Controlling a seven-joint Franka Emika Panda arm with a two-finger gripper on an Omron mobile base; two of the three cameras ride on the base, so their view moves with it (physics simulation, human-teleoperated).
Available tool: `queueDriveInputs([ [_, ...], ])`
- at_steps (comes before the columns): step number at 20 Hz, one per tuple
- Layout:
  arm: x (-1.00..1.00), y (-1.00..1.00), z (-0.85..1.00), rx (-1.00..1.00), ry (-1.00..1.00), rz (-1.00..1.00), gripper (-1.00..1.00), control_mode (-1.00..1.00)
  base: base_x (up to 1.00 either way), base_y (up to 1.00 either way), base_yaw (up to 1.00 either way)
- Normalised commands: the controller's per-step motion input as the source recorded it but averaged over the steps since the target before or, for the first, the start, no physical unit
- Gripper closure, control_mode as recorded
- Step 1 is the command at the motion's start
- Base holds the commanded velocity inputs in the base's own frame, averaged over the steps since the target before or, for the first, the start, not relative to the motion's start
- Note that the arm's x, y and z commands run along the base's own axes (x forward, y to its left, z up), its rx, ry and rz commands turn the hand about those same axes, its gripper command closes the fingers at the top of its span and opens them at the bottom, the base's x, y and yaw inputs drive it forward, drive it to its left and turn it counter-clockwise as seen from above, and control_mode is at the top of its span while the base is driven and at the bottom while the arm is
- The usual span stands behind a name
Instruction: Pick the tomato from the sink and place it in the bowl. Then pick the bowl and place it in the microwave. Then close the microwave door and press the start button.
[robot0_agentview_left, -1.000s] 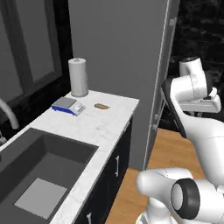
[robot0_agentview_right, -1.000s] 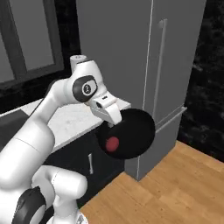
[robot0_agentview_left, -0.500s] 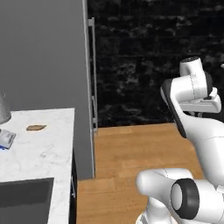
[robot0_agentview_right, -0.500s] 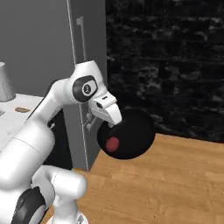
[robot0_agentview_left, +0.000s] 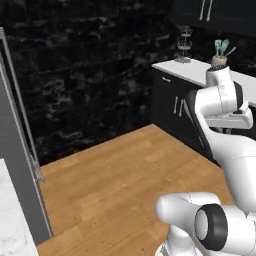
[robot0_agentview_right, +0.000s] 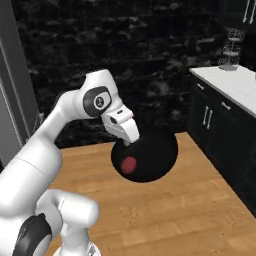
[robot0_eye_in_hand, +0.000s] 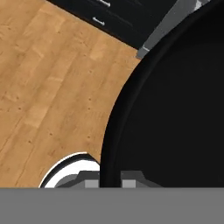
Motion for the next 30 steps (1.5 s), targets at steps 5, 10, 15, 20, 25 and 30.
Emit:
queueDriveInputs([
  [5, 0.00, 0.00, 0.00, 0.00, 0.00, 0.00, 1.00, 1.00, 0.04, -0.09, -0.74],
  [10, 0.00, 0.00, 0.00, 0.00, 0.00, 0.00, 1.00, 1.00, 0.29, -0.10, -0.70],
  [15, 0.00, 0.00, 0.00, 0.00, 0.00, 0.00, 1.00, 1.00, 0.55, -0.22, -0.57],
  [20, 0.00, 0.00, 0.00, 0.00, 0.00, 0.00, 1.00, 1.00, 0.42, -0.43, -0.50],
  [25, 0.00, 0.00, 0.00, 0.00, 0.00, 0.00, 1.00, 1.00, 0.25, -0.66, -0.37],
  [30, 0.00, 0.00, 0.00, 0.00, 0.00, 0.00, 1.00, 1.00, 0.32, -0.68, -0.33],
])
